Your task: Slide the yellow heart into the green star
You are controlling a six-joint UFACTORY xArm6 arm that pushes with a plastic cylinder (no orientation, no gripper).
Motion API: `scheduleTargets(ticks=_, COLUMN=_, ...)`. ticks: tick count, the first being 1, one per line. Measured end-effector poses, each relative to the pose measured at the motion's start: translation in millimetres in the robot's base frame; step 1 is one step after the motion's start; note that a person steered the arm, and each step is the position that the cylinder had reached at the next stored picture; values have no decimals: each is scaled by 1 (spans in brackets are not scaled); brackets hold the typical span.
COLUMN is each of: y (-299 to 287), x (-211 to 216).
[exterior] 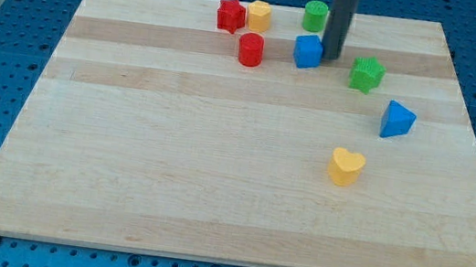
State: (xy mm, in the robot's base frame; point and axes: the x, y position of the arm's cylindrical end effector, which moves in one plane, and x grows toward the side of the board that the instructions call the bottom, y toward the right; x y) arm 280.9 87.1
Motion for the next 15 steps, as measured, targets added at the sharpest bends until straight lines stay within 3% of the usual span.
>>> scheduleTargets(ticks=1, y=-17, x=-4)
scheduleTargets(ticks=2, y=10, x=-30)
scheduleTargets(ticks=3, y=86, x=-11)
scheduleTargets(ticks=4, y=168, x=39)
scheduleTargets(ticks=5, y=193, x=109)
scheduleTargets(ticks=6, y=161, x=216)
scheduleTargets(ticks=7, y=113, x=259)
scheduleTargets(ticks=10, y=-32, x=211)
scheduleTargets(ticks=11, y=-30, x=225)
scheduleTargets(ticks=12, y=-13, x=274)
scheduleTargets(ticks=14, y=3, x=201)
scheduleTargets(ticks=15, y=3, x=185)
